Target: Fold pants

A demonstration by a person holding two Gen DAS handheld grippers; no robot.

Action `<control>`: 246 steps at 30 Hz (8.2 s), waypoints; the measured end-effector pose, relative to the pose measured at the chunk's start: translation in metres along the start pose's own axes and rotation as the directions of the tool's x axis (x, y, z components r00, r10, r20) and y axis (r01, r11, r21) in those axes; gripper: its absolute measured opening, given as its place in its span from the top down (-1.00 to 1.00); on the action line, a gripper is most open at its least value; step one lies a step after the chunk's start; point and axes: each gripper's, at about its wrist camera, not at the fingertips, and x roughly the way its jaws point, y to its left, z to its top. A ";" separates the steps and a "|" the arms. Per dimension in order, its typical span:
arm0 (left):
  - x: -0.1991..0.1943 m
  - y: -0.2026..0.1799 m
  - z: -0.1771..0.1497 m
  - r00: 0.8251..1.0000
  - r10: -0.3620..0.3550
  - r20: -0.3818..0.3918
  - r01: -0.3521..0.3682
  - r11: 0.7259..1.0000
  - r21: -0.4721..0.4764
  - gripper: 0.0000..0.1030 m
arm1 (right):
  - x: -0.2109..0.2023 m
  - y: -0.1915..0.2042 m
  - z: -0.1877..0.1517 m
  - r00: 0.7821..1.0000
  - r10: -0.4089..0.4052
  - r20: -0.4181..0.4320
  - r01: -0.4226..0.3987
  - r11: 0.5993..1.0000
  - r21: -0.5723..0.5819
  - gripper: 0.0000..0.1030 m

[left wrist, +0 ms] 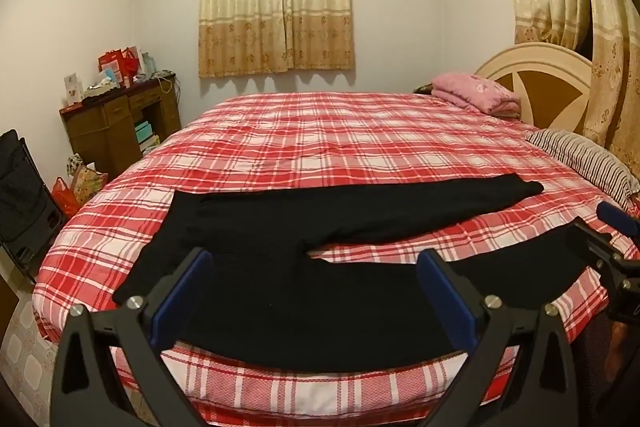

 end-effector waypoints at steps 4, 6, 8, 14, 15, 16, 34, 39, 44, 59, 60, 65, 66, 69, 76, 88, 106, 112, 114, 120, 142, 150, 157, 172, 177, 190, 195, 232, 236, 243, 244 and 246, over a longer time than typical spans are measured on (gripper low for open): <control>-0.001 0.000 -0.001 1.000 0.000 0.003 0.000 1.000 -0.001 -1.00 | 0.000 0.001 -0.001 1.000 0.002 0.002 -0.002 1.000 -0.002 -0.99; -0.001 -0.001 -0.001 1.000 0.000 0.004 0.000 1.000 0.000 -1.00 | 0.000 0.001 -0.001 1.000 0.001 0.001 -0.001 1.000 -0.002 -0.99; -0.001 0.000 0.000 1.000 0.000 0.003 0.000 1.000 -0.003 -1.00 | 0.000 0.001 -0.001 1.000 0.000 0.000 0.000 1.000 -0.002 -0.99; -0.001 0.000 0.000 1.000 -0.002 0.002 0.002 1.000 -0.004 -1.00 | 0.001 0.002 -0.001 1.000 0.001 -0.001 -0.001 1.000 -0.003 -0.99; -0.001 0.000 -0.001 1.000 -0.001 0.002 0.001 1.000 -0.005 -1.00 | 0.001 0.002 -0.001 1.000 0.002 -0.001 -0.002 1.000 -0.003 -0.99; -0.001 0.000 -0.001 1.000 0.000 0.002 0.000 1.000 -0.005 -1.00 | 0.001 0.002 -0.001 1.000 0.001 -0.002 -0.001 1.000 -0.004 -0.99; -0.001 0.001 -0.002 1.000 -0.001 0.006 0.001 1.000 -0.008 -1.00 | 0.001 0.005 -0.001 1.000 0.000 -0.003 0.000 1.000 -0.006 -0.99; -0.001 0.002 -0.002 1.000 -0.001 0.007 0.001 1.000 -0.007 -1.00 | 0.001 0.007 -0.001 1.000 -0.001 -0.003 0.001 1.000 -0.007 -0.99; -0.002 0.002 -0.001 1.000 -0.001 0.006 0.001 1.000 -0.009 -1.00 | 0.002 0.005 -0.001 1.000 -0.002 -0.002 0.002 1.000 -0.004 -0.99; -0.002 0.003 -0.001 1.000 -0.003 0.006 0.003 1.000 -0.009 -1.00 | 0.002 0.003 -0.001 1.000 -0.001 -0.006 0.001 1.000 -0.004 -0.99; -0.002 0.003 -0.002 1.000 -0.003 0.006 0.003 1.000 -0.009 -1.00 | 0.002 0.003 -0.001 1.000 -0.001 -0.008 0.001 1.000 -0.004 -0.99; -0.002 0.002 -0.002 1.000 -0.001 0.006 0.001 1.000 -0.008 -1.00 | 0.003 0.004 -0.002 1.000 0.002 -0.011 -0.002 1.000 -0.007 -0.99; -0.002 0.003 -0.002 1.000 -0.002 0.006 0.002 1.000 -0.009 -1.00 | 0.003 0.004 -0.001 1.000 0.003 -0.012 -0.003 1.000 -0.007 -0.99; -0.003 0.003 -0.002 1.000 -0.003 0.002 0.003 1.000 -0.008 -1.00 | 0.005 0.004 -0.002 1.000 0.002 -0.016 -0.002 1.000 -0.005 -0.99; 0.005 0.003 -0.004 1.000 -0.012 -0.019 0.012 1.000 -0.003 -1.00 | 0.011 0.005 -0.004 0.999 0.010 -0.037 -0.010 1.000 -0.006 -0.99; 0.123 0.133 0.035 0.973 0.173 -0.156 -0.169 0.985 0.038 -1.00 | 0.045 -0.014 -0.019 0.995 -0.004 -0.104 0.008 0.999 0.042 -0.99; 0.298 0.232 0.047 0.892 0.045 -0.449 -0.081 0.995 -0.062 -0.12 | 0.107 -0.038 -0.045 0.971 0.017 -0.237 0.001 0.997 0.077 -0.98; 0.312 0.231 0.035 0.882 0.010 -0.472 -0.041 0.998 -0.055 -0.09 | 0.115 -0.067 -0.037 0.971 -0.020 -0.239 0.040 0.996 0.080 -0.98; 0.314 0.232 0.035 0.878 0.009 -0.479 -0.043 0.997 -0.060 -0.10 | 0.117 -0.083 -0.032 0.970 -0.027 -0.243 0.051 0.994 0.095 -0.98; 0.318 0.223 0.036 0.868 0.061 -0.493 -0.066 0.998 0.006 -0.17 | 0.124 -0.140 -0.007 0.971 -0.018 -0.239 0.052 0.989 0.136 -0.97; 0.329 0.211 0.040 0.893 0.010 -0.450 -0.001 1.000 0.019 0.63 | 0.309 -0.380 0.065 0.883 -0.116 -0.456 0.243 0.942 0.231 -0.24; 0.329 0.210 0.037 0.897 0.011 -0.441 -0.004 1.000 0.016 0.62 | 0.361 -0.396 0.053 0.860 -0.047 -0.508 0.195 0.950 0.244 -0.24; 0.333 0.212 0.041 0.888 0.008 -0.460 -0.002 1.000 0.012 0.53 | 0.380 -0.391 0.045 0.843 -0.013 -0.538 0.136 0.972 0.190 0.55; 0.308 0.216 0.056 0.928 -0.042 -0.369 0.045 0.999 0.001 0.75 | 0.313 -0.362 0.091 0.942 0.012 -0.335 0.040 0.988 0.148 0.80; 0.295 0.225 0.061 0.938 -0.105 -0.330 0.085 0.993 -0.077 0.75 | 0.267 -0.356 0.104 0.969 0.013 -0.247 0.020 0.991 0.129 0.80; 0.241 0.230 0.075 0.960 -0.184 -0.209 0.167 0.981 -0.098 0.75 | 0.174 -0.326 0.102 0.986 -0.017 -0.163 0.015 1.000 -0.017 0.80; 0.215 0.240 0.071 0.960 -0.235 -0.151 0.215 0.966 -0.143 0.75 | 0.139 -0.316 0.103 0.994 -0.016 -0.112 0.009 0.998 -0.064 0.80; 0.137 0.256 -0.051 0.928 -0.337 -0.161 0.336 0.941 -0.034 0.47 | 0.021 -0.345 -0.057 0.925 -0.021 -0.379 -0.041 0.987 -0.156 -0.16; 0.129 0.252 -0.053 0.954 -0.259 -0.150 0.267 0.963 0.041 0.04 | -0.007 -0.342 -0.043 0.932 -0.099 -0.349 0.036 0.982 -0.183 -0.16; 0.117 0.239 -0.054 0.970 -0.205 -0.129 0.227 0.954 0.193 0.08 | -0.018 -0.274 0.008 0.972 -0.027 -0.233 -0.017 0.983 -0.185 -0.16; 0.116 0.236 -0.055 0.969 -0.209 -0.127 0.233 0.947 0.219 0.29 | -0.010 -0.255 0.013 0.971 -0.008 -0.241 -0.042 0.978 -0.203 -0.16; 0.117 0.227 -0.055 0.969 -0.207 -0.137 0.237 0.934 0.267 0.56 | 0.014 -0.204 0.017 0.963 0.031 -0.268 -0.105 0.958 -0.267 -0.16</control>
